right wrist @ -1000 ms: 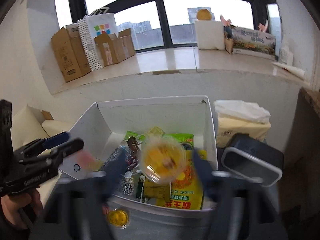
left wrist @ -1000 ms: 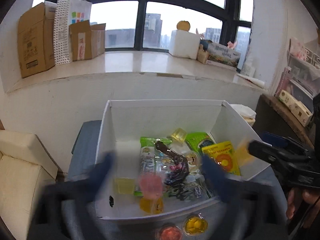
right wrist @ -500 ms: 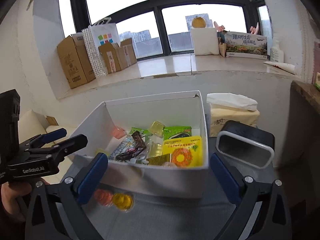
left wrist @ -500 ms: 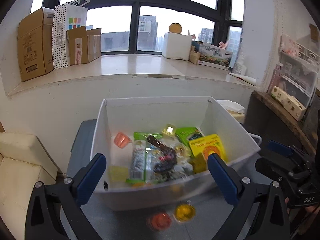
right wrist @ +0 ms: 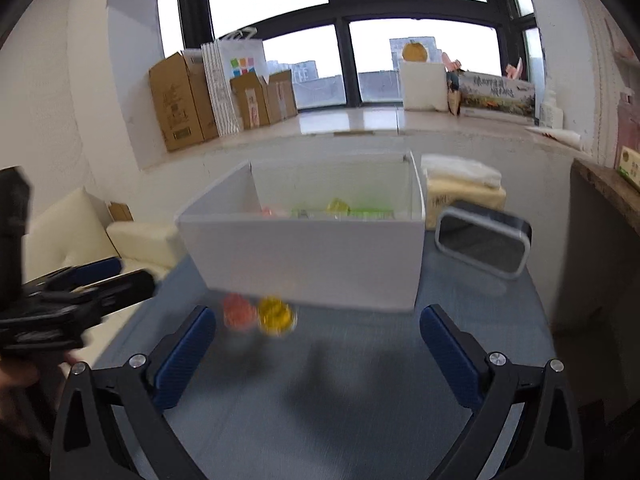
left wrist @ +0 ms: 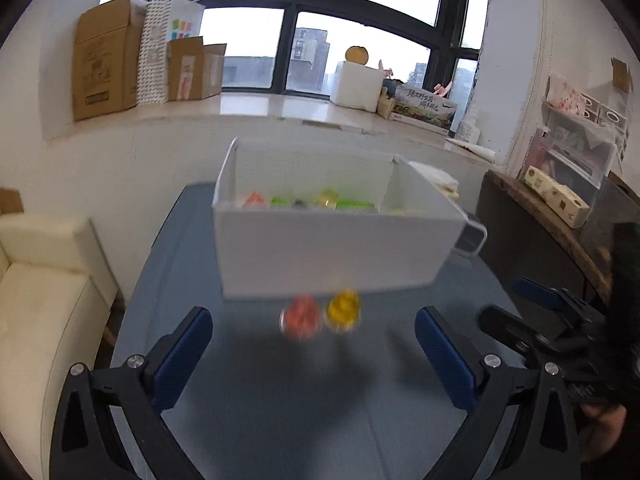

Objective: Organize snacks
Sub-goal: 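Grasp the last yellow jelly cup with the right tool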

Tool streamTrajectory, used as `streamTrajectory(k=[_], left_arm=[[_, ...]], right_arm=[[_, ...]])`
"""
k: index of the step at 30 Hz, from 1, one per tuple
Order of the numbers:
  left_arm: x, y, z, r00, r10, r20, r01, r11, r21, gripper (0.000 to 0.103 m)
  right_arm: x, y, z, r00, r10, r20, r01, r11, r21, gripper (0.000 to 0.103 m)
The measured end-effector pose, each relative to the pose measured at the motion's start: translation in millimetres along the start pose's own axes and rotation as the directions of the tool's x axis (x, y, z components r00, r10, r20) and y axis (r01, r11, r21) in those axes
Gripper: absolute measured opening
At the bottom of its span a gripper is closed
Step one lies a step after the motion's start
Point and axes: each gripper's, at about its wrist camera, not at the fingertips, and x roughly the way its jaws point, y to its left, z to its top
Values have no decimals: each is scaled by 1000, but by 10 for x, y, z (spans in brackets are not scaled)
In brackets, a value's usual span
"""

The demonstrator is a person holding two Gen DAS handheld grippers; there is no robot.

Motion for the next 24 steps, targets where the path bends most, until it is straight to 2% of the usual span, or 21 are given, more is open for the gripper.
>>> streamTrajectory(k=[4,7,11,16,20,22,24], left_arm=[[-146,15,-280,1000,23,-21,-23,1000,-1,103],[-237,53,-398,999,32,-24,-32,999,-14,103],[-298,115,-464,999,36,-28,-37,999,-33,103],[-327,205,-524,998,53,-37,-55,997,-45,103],[-295,256,-538,997,63,-49,-66,996,-60,103],[-266,266,-532,997,56,-55,-59,996,-65,103],[-251,255,-531,997,58,-55,-61,996,-62,103]], right_arm=[[181,49,-172,997,23,-68,-21,999,28,103],[353,164,-199,995,25,-99,-25,1000,-1,103],[663,319,-170,991,10,-133,-16,999,-44,103],[1085,351,-56,982,10,-188,-14,1000,-20,103],[1281,401,11,979,-7,-205,1,999,-32,96],[1359,428,10,973,-21,-229,10,999,-48,87],[1453,447,-21,964,-25,-266,9,998,-62,55]])
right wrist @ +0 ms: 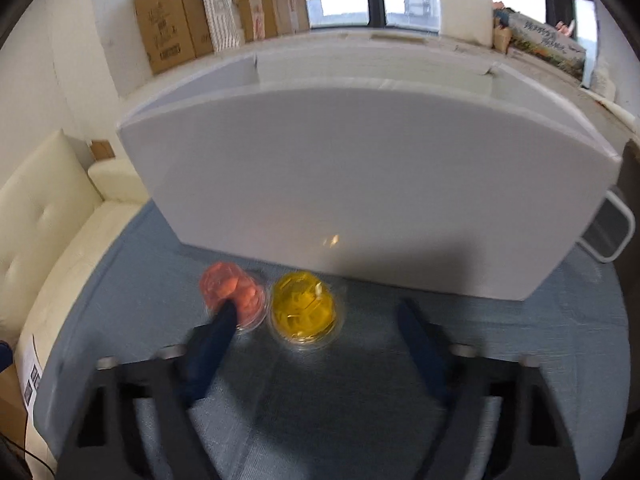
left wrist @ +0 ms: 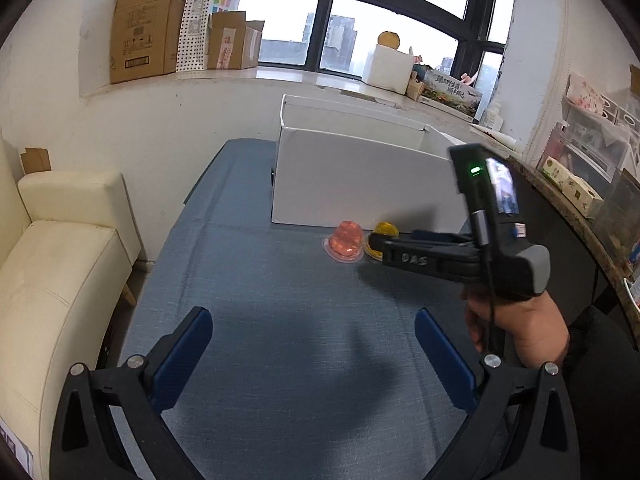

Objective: Organize snacks
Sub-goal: 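Grasp the last yellow jelly cup with the right tool, then grasp the last pink jelly cup with the left tool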

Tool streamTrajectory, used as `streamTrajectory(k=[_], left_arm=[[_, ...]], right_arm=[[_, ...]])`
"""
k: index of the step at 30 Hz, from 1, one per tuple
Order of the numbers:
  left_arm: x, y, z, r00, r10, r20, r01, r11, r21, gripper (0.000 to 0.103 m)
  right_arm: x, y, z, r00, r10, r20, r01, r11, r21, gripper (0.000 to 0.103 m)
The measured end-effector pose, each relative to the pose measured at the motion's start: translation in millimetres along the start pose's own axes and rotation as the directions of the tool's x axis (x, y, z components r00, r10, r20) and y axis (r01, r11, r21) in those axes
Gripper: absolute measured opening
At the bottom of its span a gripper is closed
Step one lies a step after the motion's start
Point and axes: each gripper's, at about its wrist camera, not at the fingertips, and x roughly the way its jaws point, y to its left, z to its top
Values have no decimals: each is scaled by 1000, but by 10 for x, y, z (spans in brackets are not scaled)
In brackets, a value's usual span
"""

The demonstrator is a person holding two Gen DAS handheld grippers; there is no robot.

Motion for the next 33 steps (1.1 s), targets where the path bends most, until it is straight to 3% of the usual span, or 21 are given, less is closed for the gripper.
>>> streamTrajectory(k=[3,15,21,33], left_arm=[[31,-6,-3,1000,-5,-8,5,1000,4,103],[271,-6,65,999,16,-30,-15,1000,26,103],[573,-26,218,998,26,-49,-24,999,45,103],[1291,-282,516,995,11,-96,-2,996,92,103]], right_arm=[[95,52,-25,1000,-1,-26,0,999,-34,40],[-117,-28,-56,999,21,24,-20,999,-48,38],[-471,-112,-169,996,5,84,0,998,-64,38],[-1021,-595,-484,991,-9,136,4,999,40,38]])
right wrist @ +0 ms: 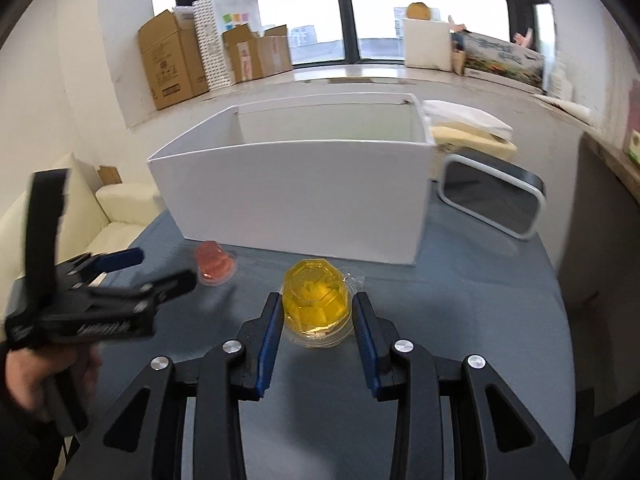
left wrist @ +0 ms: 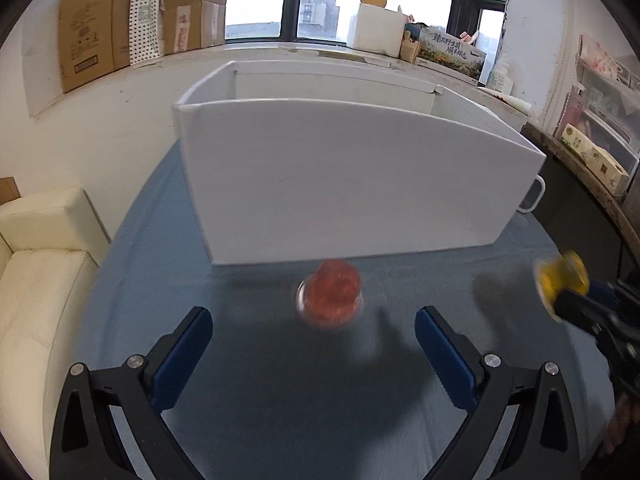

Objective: Organize snacks
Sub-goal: 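Grasp the last pink jelly cup with the left tool, then drop both jelly cups into the white box and open both tools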

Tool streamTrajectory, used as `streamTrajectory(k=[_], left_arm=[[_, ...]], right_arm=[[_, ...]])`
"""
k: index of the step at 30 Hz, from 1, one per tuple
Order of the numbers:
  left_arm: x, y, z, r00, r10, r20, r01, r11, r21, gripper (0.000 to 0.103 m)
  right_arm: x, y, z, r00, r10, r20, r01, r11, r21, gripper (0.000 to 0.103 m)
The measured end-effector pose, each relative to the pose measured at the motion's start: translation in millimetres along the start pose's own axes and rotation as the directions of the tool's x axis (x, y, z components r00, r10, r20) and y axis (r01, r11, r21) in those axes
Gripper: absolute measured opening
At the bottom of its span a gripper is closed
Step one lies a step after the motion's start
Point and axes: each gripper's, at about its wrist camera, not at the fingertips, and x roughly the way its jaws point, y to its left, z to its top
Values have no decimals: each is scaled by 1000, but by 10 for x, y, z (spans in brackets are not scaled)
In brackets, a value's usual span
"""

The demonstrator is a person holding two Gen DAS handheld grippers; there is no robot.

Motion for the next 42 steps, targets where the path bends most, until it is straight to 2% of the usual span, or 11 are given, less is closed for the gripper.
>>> streamTrajectory(k=[2,4,6,10,14,16,21,24,30,36,42], left_arm=[[106,-23,51,1000,-2,-6,2,1000,3,103],[192,-28,87,1000,-12,-21,12,1000,0,93],[302,-40,122,998,-14,-60,14,1000,3,66],[378,-69,111,997,-25,-70,27,999,26,47],[341,-45,111,997,-55,-57,56,998,16,45],[279,-54,103,997,-58,-42,59,998,25,39],[72,-68,88,997,-77,-7,77,996,35,39],[-102,4,112,995,-100,15,99,994,35,39],[-727,-15,135,981,-149,126,144,988,52,39],[-1121,-22,543,959,-179,221,169,984,61,39],[-979,-119,1082,955,-171,241,155,984,85,39]], right_arm=[[-53,-57,-54,1000,-4,0,4,1000,10,38],[-91,-110,-93,1000,2,1,-2,999,33,38],[-117,-147,-129,1000,5,0,-4,999,48,38],[-159,-169,-163,1000,6,6,-6,999,48,38],[-176,-158,-165,1000,11,13,-11,999,47,38],[-182,-147,-163,1000,16,16,-17,999,47,38],[-204,-76,-161,999,27,24,-28,999,38,38],[-227,-36,-146,999,39,32,-40,999,36,38],[-344,58,-16,995,66,75,-68,997,21,38],[-376,116,371,988,85,129,-86,996,-1,38],[-232,120,882,982,91,168,-89,996,-18,38]])
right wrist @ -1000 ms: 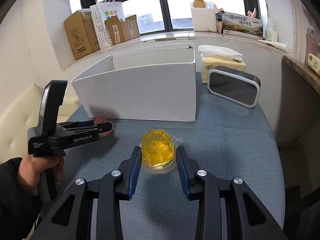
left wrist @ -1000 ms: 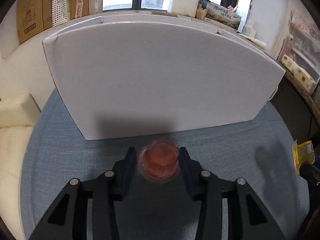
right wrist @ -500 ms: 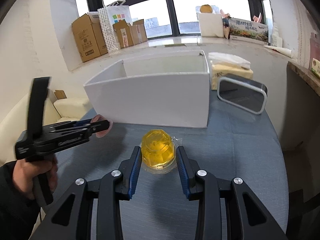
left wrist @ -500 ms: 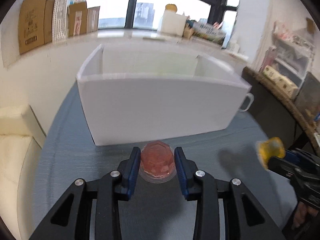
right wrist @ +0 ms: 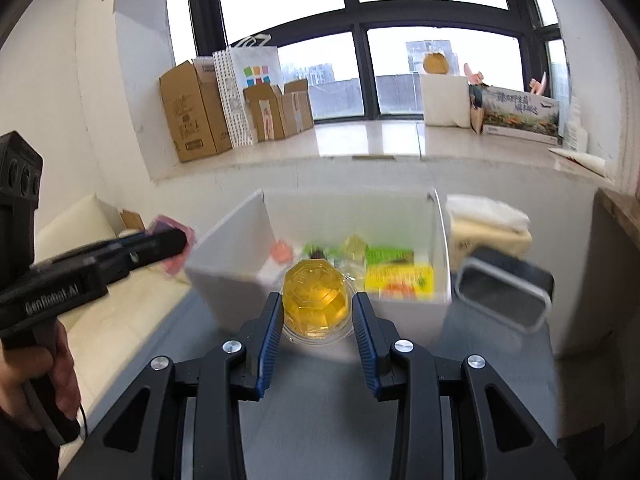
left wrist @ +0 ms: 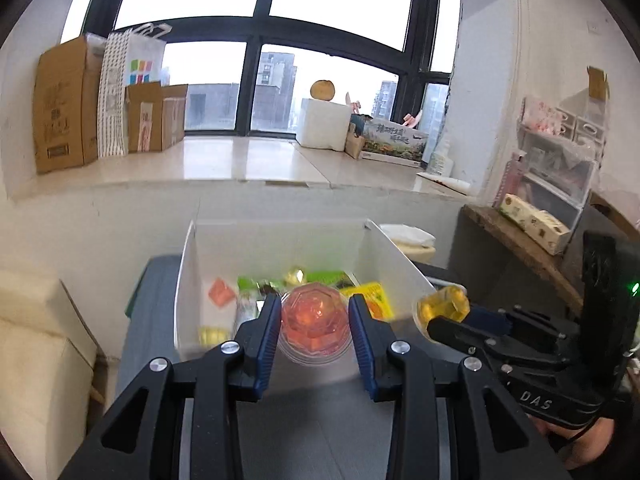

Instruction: Organize snacks

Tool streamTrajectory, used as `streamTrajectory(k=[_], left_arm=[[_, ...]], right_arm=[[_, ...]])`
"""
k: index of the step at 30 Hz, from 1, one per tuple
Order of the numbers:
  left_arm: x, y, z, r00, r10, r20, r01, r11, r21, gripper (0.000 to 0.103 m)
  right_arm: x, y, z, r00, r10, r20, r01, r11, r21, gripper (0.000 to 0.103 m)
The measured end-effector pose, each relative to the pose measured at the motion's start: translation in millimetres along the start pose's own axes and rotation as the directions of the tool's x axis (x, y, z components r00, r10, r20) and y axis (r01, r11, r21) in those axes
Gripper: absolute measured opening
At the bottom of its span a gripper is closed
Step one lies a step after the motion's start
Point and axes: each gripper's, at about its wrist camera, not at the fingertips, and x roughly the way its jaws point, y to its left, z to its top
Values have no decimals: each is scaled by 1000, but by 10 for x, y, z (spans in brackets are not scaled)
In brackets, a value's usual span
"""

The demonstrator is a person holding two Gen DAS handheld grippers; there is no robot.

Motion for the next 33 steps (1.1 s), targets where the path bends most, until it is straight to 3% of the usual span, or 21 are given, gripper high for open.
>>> streamTrajectory(k=[6,11,13,14,15,16,17,18,22,30,33], left_arm=[[539,60,175,998,36,-52,-35,999,16,39],[826,140,122,993,80,-85,-79,997,15,40],[884,160,95,990,110,-93,-109,994,17,48],[900,162,81,989,114,-96,-113,993,20,60],[917,165,73,987,120,-102,-118,993,24,80],[927,168,66,987,125,-103,-123,992,27,90],[917,172,62,987,134,-89,-132,991,26,102],[903,183,59,987,140,-79,-139,990,22,103],[914,232,54,985,138,-107,-138,990,1,103],[675,210,15,984,156,-84,-157,988,-10,103],[503,230,-50,992,109,-65,-112,993,-47,103]], right_arm=[[422,-121,346,1000,-24,-15,24,1000,-10,38],[721,-284,385,997,-47,-59,48,999,16,38],[797,-340,361,996,-52,-76,54,998,25,38],[815,-360,346,995,-60,-80,62,998,28,39],[842,-393,330,994,-65,-92,69,997,38,42],[870,-425,325,992,-66,-105,72,996,52,52],[894,-452,312,990,-69,-122,77,995,65,85],[892,-475,295,990,-72,-122,82,994,76,96],[820,-533,274,993,-86,-84,93,992,84,99],[666,-492,270,991,-124,-59,128,989,71,103],[507,-436,224,987,-155,-36,157,987,45,103]])
